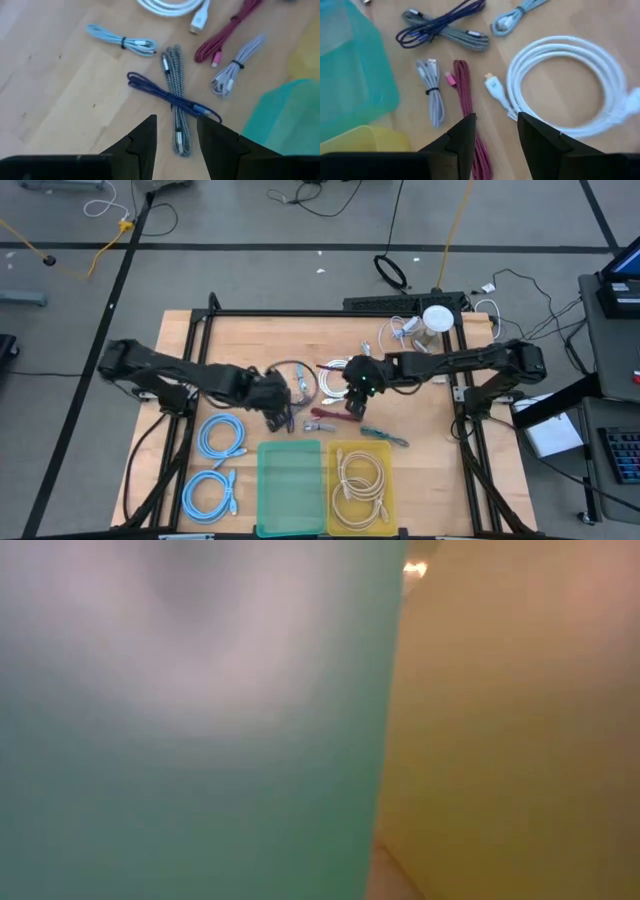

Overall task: Pick & Place USB Port
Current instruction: Put the pink USB cable into the green bin

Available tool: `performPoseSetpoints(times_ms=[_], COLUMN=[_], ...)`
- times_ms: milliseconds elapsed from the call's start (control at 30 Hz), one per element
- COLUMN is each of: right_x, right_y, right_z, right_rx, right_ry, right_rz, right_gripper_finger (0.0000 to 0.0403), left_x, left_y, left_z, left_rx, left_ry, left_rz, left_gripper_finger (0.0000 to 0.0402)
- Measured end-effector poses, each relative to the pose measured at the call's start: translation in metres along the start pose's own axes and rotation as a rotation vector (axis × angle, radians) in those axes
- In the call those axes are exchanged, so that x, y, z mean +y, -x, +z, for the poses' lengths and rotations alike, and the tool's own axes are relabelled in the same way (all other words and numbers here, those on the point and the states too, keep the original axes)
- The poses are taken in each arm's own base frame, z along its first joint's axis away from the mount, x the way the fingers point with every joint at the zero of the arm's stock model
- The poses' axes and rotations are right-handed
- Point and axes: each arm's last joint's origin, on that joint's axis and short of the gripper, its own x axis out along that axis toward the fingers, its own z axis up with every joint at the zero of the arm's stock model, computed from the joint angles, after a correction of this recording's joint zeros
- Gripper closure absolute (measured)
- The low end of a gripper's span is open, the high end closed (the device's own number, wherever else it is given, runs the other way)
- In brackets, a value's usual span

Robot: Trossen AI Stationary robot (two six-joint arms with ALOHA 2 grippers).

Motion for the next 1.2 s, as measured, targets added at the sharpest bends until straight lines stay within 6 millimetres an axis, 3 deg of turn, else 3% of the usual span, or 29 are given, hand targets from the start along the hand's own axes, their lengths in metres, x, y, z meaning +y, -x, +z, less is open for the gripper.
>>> performPoseSetpoints(times_ms=[100, 267, 433, 667, 867, 1067, 1200], right_x=[-0.003, 0.01, 0.02, 0.021, 0.02, 0.02, 0.023], right_y=[-0.013, -0.04, -0.065, -0.084, -0.087, -0.08, -0.065], right_z=[-0.005, -0.021, -0.03, -0.038, -0.041, -0.039, -0.032], right_rx=[0.077, 0.196, 0.213, 0.244, 0.258, 0.253, 0.21], right_ry=[0.026, 0.103, 0.131, 0.156, 0.16, 0.124, 0.025], right_rz=[0.036, 0.058, 0.062, 0.011, -0.005, -0.028, -0.014], right_gripper_finger=[0.0266, 0.0265, 0.0258, 0.0255, 0.0292, 0.0387, 0.039], left_x=[0.013, 0.023, 0.024, 0.021, 0.021, 0.021, 0.022], left_y=[0.02, 0.046, 0.053, 0.054, 0.054, 0.054, 0.054], left_z=[-0.006, -0.015, -0.018, -0.02, -0.021, -0.02, -0.02], left_rx=[-0.082, -0.176, -0.21, -0.206, -0.204, -0.207, -0.221], left_ry=[0.076, 0.126, 0.139, 0.127, 0.126, 0.128, 0.147], left_rz=[-0.028, -0.068, -0.076, -0.079, -0.077, -0.076, -0.064], left_gripper_finger=[0.0257, 0.0257, 0.0257, 0.0257, 0.0257, 0.0257, 0.0257])
